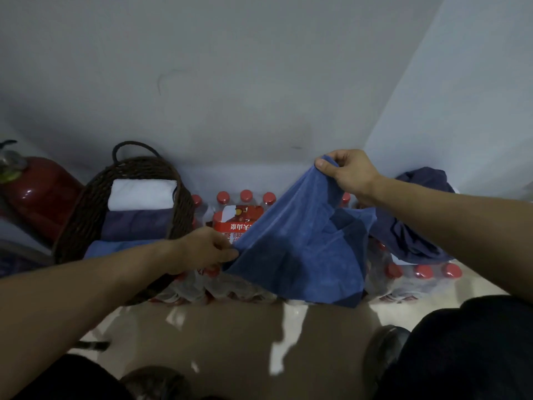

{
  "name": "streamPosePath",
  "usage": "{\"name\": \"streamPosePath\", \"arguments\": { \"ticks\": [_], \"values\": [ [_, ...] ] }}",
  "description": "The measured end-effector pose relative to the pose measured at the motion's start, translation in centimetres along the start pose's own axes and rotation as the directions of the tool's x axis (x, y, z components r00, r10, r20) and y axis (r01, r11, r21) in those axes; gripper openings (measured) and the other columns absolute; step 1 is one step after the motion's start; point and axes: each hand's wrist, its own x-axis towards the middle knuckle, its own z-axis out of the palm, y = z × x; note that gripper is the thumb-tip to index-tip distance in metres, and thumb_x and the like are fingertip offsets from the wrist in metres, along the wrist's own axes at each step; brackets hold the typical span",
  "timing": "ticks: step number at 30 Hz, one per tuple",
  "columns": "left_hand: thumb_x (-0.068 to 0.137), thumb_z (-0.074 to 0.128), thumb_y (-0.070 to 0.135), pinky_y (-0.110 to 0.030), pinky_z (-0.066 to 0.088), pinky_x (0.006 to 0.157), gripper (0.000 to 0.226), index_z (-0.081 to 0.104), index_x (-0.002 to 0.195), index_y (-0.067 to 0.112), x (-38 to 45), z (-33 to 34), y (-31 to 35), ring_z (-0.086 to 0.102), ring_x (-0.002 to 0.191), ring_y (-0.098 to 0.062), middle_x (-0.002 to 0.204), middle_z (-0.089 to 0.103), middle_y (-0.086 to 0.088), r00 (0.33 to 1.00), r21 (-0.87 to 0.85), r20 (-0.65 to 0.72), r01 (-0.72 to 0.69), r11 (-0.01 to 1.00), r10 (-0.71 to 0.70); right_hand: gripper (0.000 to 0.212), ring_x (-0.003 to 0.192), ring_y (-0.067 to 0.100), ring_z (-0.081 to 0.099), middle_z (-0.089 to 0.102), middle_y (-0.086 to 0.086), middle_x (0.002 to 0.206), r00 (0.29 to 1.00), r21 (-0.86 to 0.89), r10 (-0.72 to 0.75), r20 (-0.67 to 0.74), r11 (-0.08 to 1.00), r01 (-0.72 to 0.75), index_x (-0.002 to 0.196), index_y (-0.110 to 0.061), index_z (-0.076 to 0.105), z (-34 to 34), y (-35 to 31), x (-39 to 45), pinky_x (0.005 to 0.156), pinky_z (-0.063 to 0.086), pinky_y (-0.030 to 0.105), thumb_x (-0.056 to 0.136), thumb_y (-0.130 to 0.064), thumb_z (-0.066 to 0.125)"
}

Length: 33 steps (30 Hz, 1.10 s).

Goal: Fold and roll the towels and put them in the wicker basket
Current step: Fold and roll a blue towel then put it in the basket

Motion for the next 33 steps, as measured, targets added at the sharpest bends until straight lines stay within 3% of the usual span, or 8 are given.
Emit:
{"name": "streamPosePath", "arguments": {
  "ticks": [2,6,13,18,21,24,31,33],
  "values": [
    [0.091,0.066,0.021,-0.034,0.058,0.073,0.011,0.073,0.087,0.014,-1.0,1.5,-1.4,0.07,0.076,-0.022,0.083,0.073,-0.005,0.998,-0.251,-0.057,0.019,0.968,-0.034,0.026,0.077,0.02,0.06,0.067,0.01,0.084,1.0,-0.002,-0.013,0.007,1.0,0.013,0.089,-0.005,0.072,0.3,-0.2,0.1,0.074,0.053,0.037,0.088,-0.031,0.072],
    [0.084,0.064,-0.007,-0.047,0.047,0.07,0.011,0.06,0.094,-0.003,-3.6,5.9,-2.5,0.059,0.073,-0.037,0.087,0.062,-0.027,0.956,-0.79,-0.138,0.053,0.611,-0.26,0.033,0.072,0.017,0.057,0.064,0.011,0.079,0.998,-0.053,-0.052,0.032,0.997,0.053,0.089,0.001,0.07,0.8,-0.7,-0.1,0.065,0.049,0.029,0.086,-0.031,0.074],
    [0.082,0.049,-0.016,-0.016,0.049,0.058,0.039,0.071,0.08,0.017,-5.5,11.3,-1.1,0.065,0.065,-0.005,0.077,0.073,0.005,0.902,-0.646,-0.402,-0.157,0.747,-0.159,0.021,0.084,0.018,0.062,0.075,0.012,0.097,0.965,-0.329,-0.133,0.226,0.922,0.204,0.102,-0.009,0.076,1.3,-1.9,-0.6,0.086,0.054,0.039,0.095,-0.023,0.062],
    [0.092,0.057,0.019,-0.03,0.055,0.067,0.017,0.071,0.082,0.021,-5.6,13.9,-0.8,0.064,0.075,-0.016,0.079,0.07,0.001,0.864,-0.767,-0.383,-0.1,0.634,-0.327,0.016,0.079,0.015,0.062,0.074,0.014,0.094,0.957,-0.334,-0.204,0.205,0.905,0.264,0.098,-0.014,0.076,2.2,-3.0,-1.6,0.081,0.053,0.035,0.09,-0.026,0.071],
    [0.09,0.061,0.044,-0.016,0.049,0.06,0.026,0.068,0.072,0.027,-6.0,15.2,-1.2,0.062,0.062,-0.001,0.066,0.068,0.008,0.878,-0.589,-0.445,-0.137,0.797,-0.177,0.02,0.081,0.015,0.062,0.075,0.014,0.095,0.952,-0.353,-0.219,0.214,0.892,0.284,0.1,-0.009,0.076,3.3,-4.3,-1.2,0.084,0.053,0.036,0.087,-0.024,0.074],
    [0.09,0.066,0.028,-0.02,0.046,0.061,0.025,0.071,0.068,0.015,-6.2,16.2,-1.8,0.06,0.059,-0.003,0.064,0.068,-0.001,0.846,-0.495,-0.515,-0.166,0.853,-0.134,0.021,0.083,0.014,0.063,0.074,0.009,0.095,0.944,-0.387,-0.23,0.235,0.869,0.308,0.1,-0.008,0.076,5.2,-6.1,0.0,0.083,0.052,0.03,0.086,-0.024,0.075],
    [0.088,0.069,0.028,-0.02,0.038,0.059,0.045,0.046,0.057,0.004,-5.8,18.7,-3.0,0.051,0.054,-0.013,0.053,0.05,-0.009,0.774,-0.667,-0.538,-0.148,0.73,-0.334,0.02,0.098,0.023,0.064,0.071,0.011,0.108,0.937,-0.467,-0.2,0.286,0.825,0.318,0.105,-0.006,0.071,14.7,-4.8,2.2,0.084,0.047,0.026,0.095,-0.019,0.06],
    [0.087,0.07,0.022,-0.026,0.044,0.061,0.041,0.047,0.059,0.004,-5.2,19.1,-3.5,0.057,0.059,-0.018,0.053,0.052,-0.008,0.733,-0.818,-0.462,-0.133,0.56,-0.5,0.02,0.102,0.026,0.063,0.07,0.012,0.11,0.938,-0.451,-0.184,0.293,0.839,0.305,0.105,-0.005,0.069,17.1,-3.7,2.5,0.084,0.047,0.027,0.096,-0.018,0.057]
  ]
}}
